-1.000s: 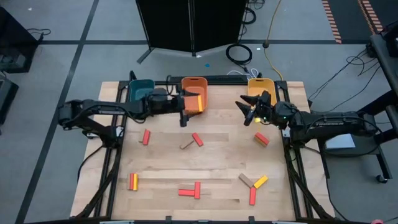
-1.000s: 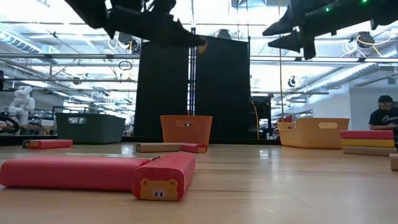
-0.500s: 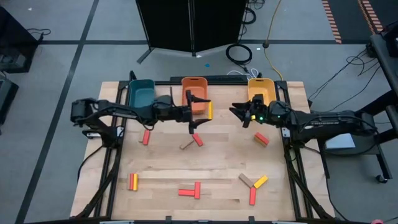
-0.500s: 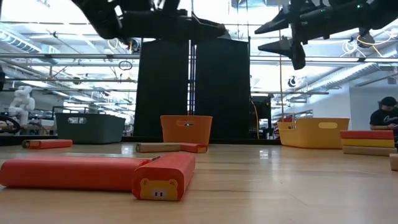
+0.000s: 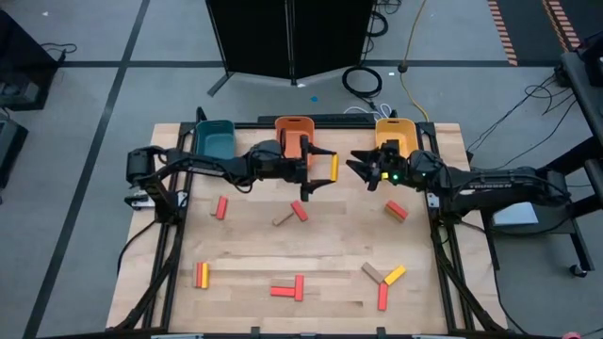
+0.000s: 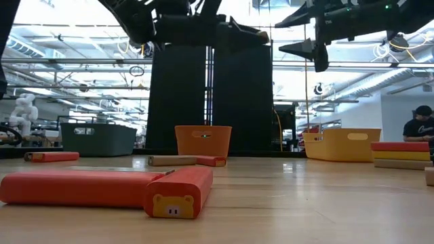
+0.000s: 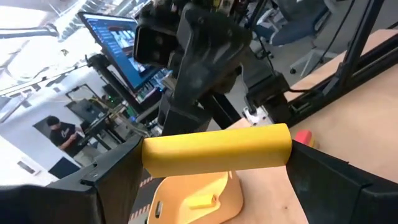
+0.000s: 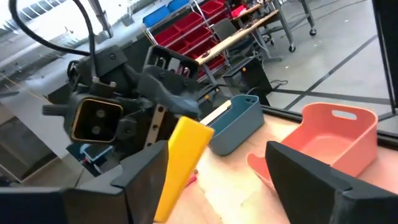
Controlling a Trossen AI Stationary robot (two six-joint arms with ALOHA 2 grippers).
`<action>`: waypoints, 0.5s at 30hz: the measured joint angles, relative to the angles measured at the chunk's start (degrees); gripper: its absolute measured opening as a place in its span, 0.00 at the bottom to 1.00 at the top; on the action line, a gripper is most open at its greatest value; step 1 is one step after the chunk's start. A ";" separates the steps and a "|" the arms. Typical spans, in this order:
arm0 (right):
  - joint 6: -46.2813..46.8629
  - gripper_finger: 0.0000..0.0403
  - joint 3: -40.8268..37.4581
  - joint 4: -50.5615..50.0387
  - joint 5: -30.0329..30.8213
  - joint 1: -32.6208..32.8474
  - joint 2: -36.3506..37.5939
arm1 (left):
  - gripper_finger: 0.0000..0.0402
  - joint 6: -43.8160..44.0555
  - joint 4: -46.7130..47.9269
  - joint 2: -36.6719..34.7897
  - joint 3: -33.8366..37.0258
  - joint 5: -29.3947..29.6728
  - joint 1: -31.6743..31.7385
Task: Sort blocks
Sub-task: Put the yellow block into the yellow bin
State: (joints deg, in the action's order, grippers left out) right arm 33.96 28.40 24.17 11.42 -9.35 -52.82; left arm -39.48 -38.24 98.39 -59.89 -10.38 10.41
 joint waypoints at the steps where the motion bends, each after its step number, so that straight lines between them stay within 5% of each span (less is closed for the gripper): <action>1: -0.01 0.68 0.01 0.34 -0.53 -0.02 -0.31 | 0.85 0.00 -0.06 0.00 -0.01 -0.01 0.00; 15: 3.14 0.70 0.05 9.73 -5.62 0.03 -7.65 | 0.85 0.00 0.24 0.02 -0.01 0.08 0.15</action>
State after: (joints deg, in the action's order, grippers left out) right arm 37.10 28.45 33.90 5.80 -9.32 -60.47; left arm -39.48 -38.00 98.41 -59.90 -10.31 10.57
